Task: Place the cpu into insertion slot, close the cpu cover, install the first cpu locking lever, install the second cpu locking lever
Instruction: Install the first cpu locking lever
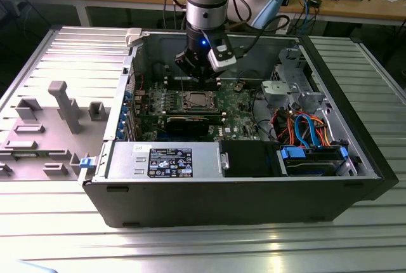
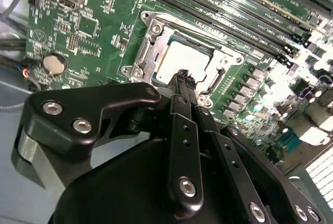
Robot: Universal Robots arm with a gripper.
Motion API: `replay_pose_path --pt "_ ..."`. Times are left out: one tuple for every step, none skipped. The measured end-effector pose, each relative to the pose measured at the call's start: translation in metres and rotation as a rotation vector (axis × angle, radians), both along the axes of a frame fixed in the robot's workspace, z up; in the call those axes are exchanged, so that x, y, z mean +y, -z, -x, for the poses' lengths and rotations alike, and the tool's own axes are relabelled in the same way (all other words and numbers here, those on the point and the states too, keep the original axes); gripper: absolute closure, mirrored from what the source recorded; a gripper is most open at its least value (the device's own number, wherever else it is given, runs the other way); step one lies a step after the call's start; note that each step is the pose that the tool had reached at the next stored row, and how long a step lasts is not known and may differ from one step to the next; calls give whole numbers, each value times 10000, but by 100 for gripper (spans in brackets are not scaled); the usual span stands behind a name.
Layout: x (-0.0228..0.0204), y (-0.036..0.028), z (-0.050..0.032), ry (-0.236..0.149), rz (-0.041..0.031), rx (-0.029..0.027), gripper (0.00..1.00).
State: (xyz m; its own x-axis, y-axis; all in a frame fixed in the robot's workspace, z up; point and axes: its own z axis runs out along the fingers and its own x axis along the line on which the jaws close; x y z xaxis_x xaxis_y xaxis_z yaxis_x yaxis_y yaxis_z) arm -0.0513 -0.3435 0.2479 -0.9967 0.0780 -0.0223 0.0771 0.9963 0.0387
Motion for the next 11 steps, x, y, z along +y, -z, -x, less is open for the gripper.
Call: replay_pose_path --pt "0 0 0 -127 0 0 89" --pt "0 1 0 -280 1 0 89" --pt "0 2 0 -534 1 0 89" --pt "0 3 0 -672 1 1 89" --pt "0 4 0 -912 1 0 89" --pt "0 4 0 -983 0 0 89" --pt "0 4 0 -984 0 0 89" --pt "0 4 0 -985 0 0 89" --pt "0 4 0 -986 0 0 89" --pt "0 5 10 -990 -3 -2 89" --pt "0 4 35 -995 -3 -1 89"
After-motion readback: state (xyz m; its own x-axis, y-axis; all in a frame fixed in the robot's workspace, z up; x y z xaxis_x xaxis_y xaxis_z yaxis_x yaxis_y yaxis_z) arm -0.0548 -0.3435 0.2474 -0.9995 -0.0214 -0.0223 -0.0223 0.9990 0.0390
